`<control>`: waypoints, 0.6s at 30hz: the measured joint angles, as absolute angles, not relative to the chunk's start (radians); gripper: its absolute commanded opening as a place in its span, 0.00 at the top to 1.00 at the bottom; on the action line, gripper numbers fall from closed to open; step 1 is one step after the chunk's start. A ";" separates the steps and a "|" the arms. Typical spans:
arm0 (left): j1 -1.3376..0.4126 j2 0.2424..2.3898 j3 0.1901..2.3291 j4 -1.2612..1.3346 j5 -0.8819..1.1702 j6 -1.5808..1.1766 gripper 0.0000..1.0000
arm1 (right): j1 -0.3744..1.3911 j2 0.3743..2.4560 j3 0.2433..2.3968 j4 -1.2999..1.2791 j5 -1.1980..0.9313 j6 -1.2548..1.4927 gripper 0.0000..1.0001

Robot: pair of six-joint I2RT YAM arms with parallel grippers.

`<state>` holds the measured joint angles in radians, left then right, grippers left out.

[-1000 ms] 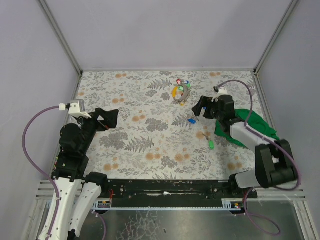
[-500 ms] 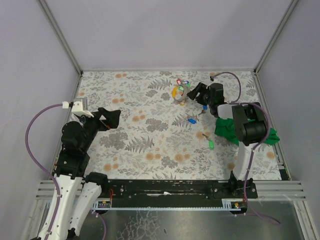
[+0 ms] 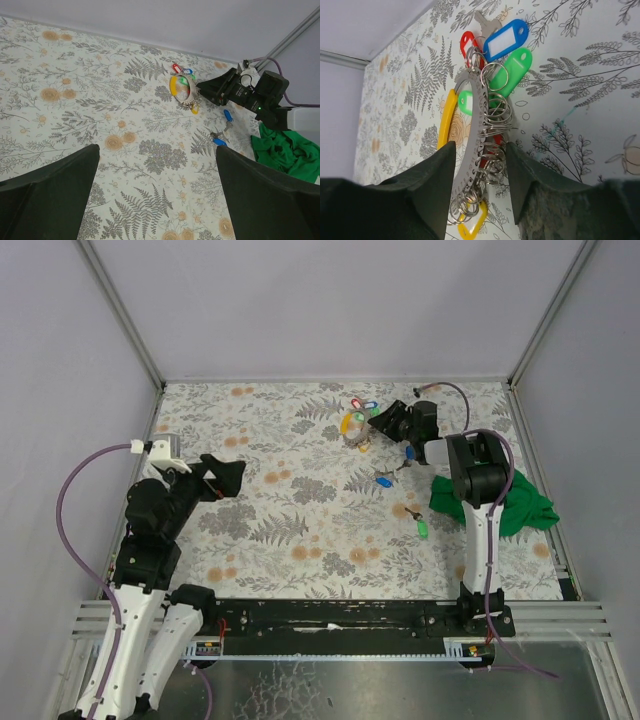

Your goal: Put the keys on the keyring

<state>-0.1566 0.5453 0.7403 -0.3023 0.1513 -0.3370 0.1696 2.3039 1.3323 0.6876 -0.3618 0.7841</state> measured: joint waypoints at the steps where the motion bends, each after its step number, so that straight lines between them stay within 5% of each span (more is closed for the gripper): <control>1: -0.157 0.546 0.740 -0.302 0.154 -0.337 0.00 | 0.169 2.316 1.339 0.699 -0.371 0.795 0.58; 8: -0.157 0.569 0.740 -0.299 0.195 -0.344 0.00 | 0.168 2.367 1.346 0.768 -0.461 0.901 0.90; 18: -0.157 0.764 0.711 -0.237 0.353 -0.497 0.00 | 0.168 2.354 1.203 0.965 -0.576 1.039 1.00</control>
<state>-0.1574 0.7643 0.7113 -0.2375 0.3531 -0.4973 0.1684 2.3535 1.2026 0.9649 -0.5758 1.0386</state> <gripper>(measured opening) 0.998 0.011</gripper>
